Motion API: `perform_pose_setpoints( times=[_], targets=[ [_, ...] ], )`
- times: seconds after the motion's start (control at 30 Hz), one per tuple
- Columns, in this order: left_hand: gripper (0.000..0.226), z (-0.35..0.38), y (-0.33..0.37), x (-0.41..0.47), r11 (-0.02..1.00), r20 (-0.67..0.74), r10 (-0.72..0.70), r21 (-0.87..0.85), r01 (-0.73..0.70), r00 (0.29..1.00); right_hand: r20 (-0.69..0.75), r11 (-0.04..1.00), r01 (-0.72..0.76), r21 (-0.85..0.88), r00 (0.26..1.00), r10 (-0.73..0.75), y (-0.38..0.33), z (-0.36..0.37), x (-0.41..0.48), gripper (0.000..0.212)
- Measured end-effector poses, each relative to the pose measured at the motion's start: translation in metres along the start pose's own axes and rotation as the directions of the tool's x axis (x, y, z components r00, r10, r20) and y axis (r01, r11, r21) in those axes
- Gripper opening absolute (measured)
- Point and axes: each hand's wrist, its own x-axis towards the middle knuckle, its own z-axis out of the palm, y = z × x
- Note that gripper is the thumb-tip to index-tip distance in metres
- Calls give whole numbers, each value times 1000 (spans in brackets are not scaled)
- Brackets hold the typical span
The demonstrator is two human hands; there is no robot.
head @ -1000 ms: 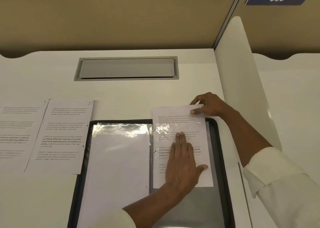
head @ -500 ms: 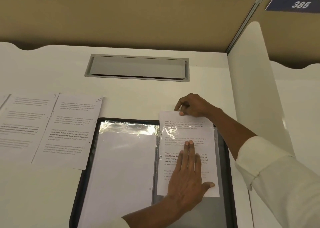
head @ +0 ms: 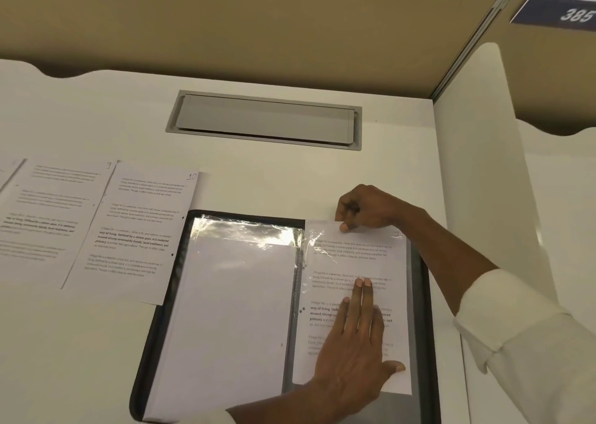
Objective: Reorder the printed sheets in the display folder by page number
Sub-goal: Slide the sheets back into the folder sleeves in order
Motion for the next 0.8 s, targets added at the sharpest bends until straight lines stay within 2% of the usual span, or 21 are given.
perform_pose_setpoints(
  times=[0.1,0.2,0.3,0.4,0.53,0.7,0.8],
  targets=[
    [106,0,1,1,1000,-5,-8,1,8,1000,-93,998,12,-58,996,-17,-11,9,-4,14],
    [104,1,2,0,1000,-1,-10,-10,10,1000,-124,999,-9,-54,992,3,-18,25,-8,36],
    [104,4,3,-1,1000,17,-16,-18,16,1000,-159,992,-16,-123,987,-4,-19,40,-10,53],
    [105,5,2,-2,999,22,-27,-20,27,999,-192,993,-20,-120,981,-4,-19,44,-11,48],
    [106,4,1,-5,1000,7,-13,-1,13,1000,-91,998,30,-58,995,-35,-18,44,-14,29],
    [105,4,0,-8,1000,13,-7,1,7,1000,-103,998,15,-62,994,-21,-22,49,-18,54],
    [103,2,2,-9,1000,18,-4,9,4,1000,-117,999,18,-46,993,-23,-18,52,-18,47]
  ],
)
